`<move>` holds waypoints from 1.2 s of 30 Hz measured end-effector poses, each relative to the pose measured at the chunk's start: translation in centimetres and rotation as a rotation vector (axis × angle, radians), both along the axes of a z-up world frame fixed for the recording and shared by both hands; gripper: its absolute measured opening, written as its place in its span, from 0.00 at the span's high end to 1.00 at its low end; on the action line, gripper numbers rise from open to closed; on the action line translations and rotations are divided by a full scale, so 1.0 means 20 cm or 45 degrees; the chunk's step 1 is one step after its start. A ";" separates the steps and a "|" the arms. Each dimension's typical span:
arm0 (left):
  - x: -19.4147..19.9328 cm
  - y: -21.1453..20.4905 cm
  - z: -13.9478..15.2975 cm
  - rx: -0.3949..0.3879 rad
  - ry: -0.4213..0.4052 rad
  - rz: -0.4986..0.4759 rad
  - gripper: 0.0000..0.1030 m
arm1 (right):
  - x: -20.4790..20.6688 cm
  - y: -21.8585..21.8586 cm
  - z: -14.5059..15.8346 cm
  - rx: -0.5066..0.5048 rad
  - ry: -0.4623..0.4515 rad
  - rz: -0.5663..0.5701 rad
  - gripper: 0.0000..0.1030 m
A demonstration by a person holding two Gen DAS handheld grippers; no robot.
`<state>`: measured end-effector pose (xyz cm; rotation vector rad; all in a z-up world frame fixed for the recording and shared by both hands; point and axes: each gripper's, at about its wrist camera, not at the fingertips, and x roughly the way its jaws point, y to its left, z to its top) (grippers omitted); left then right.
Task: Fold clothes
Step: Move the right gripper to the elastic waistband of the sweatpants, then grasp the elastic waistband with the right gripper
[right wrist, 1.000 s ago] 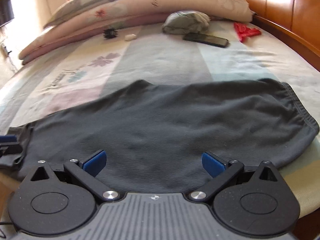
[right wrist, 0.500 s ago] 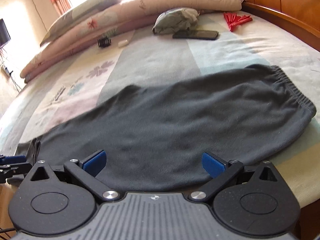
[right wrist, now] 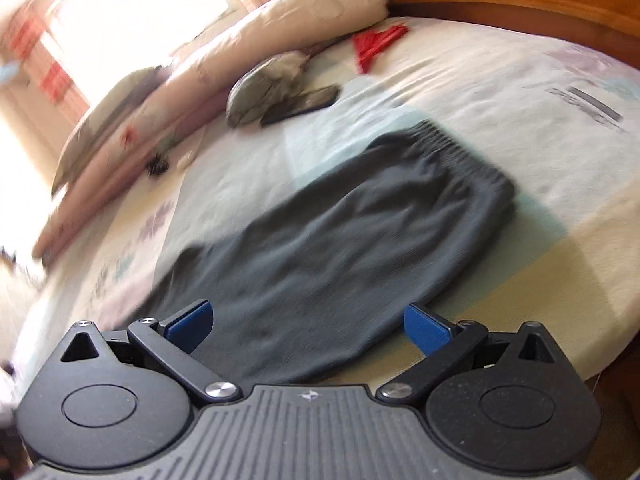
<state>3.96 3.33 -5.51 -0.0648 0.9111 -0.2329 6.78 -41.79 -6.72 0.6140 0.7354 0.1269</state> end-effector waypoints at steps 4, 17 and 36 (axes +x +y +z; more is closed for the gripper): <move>0.00 -0.01 0.02 -0.006 -0.010 -0.015 0.35 | 0.01 -0.25 -0.04 0.283 -0.001 -0.151 0.00; 0.01 -0.09 0.08 0.020 -0.046 -0.056 0.33 | 0.18 -0.43 -0.20 0.526 0.077 -0.265 0.00; -0.02 -0.09 0.11 0.001 -0.087 -0.069 0.33 | 0.28 -0.38 -0.23 0.571 -0.050 -0.223 0.00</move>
